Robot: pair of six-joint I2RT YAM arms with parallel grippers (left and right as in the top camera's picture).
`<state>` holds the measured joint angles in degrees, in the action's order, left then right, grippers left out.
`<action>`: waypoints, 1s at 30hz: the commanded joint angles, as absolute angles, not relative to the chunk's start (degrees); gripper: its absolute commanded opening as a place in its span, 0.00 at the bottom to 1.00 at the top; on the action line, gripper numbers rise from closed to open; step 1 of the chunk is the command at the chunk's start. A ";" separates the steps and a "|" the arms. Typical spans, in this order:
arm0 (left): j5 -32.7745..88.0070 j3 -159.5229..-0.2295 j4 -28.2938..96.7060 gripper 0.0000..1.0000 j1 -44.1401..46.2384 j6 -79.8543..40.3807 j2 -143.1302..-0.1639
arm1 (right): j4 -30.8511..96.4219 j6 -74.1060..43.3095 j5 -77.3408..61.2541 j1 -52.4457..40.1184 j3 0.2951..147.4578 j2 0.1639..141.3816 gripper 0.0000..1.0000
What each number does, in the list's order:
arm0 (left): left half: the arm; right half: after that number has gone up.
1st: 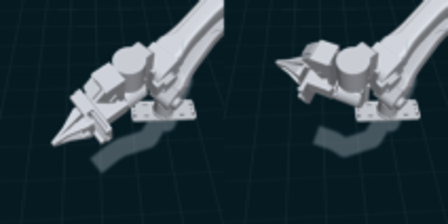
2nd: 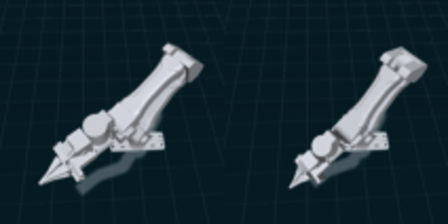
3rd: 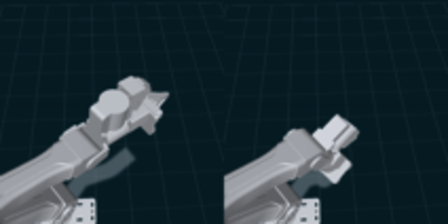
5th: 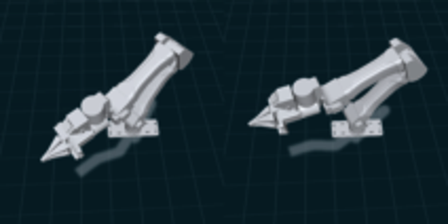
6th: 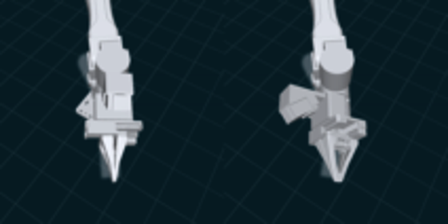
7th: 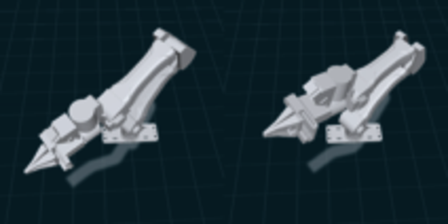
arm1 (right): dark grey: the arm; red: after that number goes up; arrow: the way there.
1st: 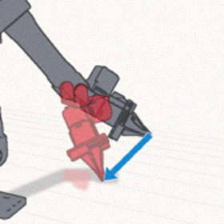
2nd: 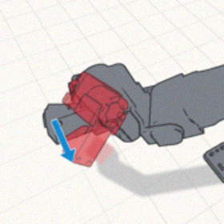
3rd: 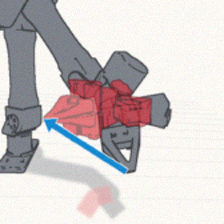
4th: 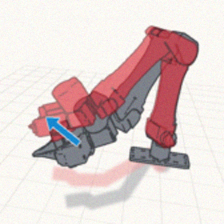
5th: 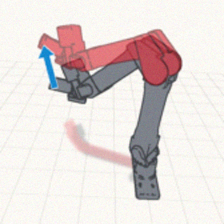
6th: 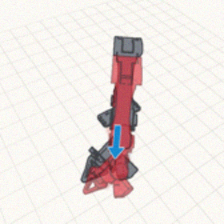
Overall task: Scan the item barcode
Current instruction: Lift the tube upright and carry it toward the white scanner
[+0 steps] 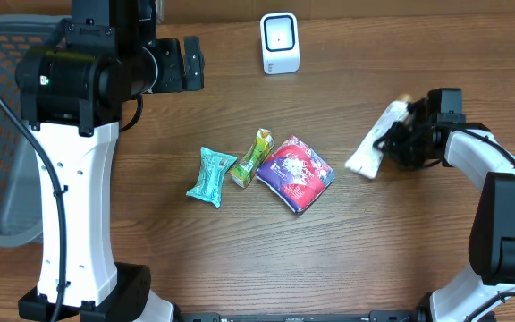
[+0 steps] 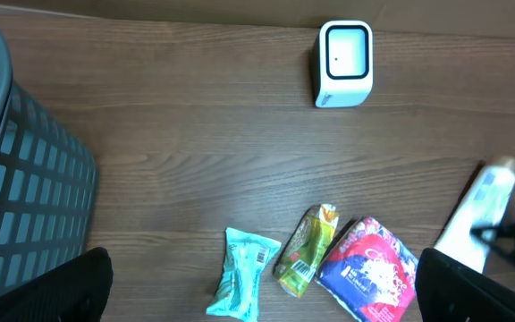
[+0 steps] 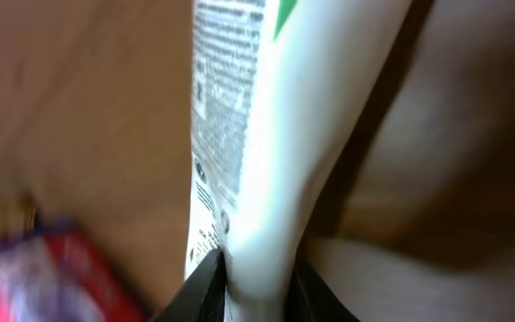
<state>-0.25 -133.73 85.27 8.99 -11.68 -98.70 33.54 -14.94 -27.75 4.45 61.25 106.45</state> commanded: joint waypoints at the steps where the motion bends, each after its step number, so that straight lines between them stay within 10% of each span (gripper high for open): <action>1: -0.01 -133.45 85.23 1.00 9.02 -12.03 -99.11 | 40.56 -2.52 -36.12 4.16 60.75 106.85 0.20; 14: -0.03 -133.45 85.23 0.99 9.02 -12.03 -99.11 | 43.05 -5.28 -33.10 4.29 59.72 106.85 0.62; 25: -0.03 -133.45 85.23 0.99 9.02 -12.03 -99.11 | 36.32 -11.42 -33.74 1.48 50.98 106.85 0.47; 30: -0.03 -133.45 85.23 1.00 9.02 -12.03 -99.11 | 34.54 -12.05 -34.26 1.15 50.50 106.85 0.15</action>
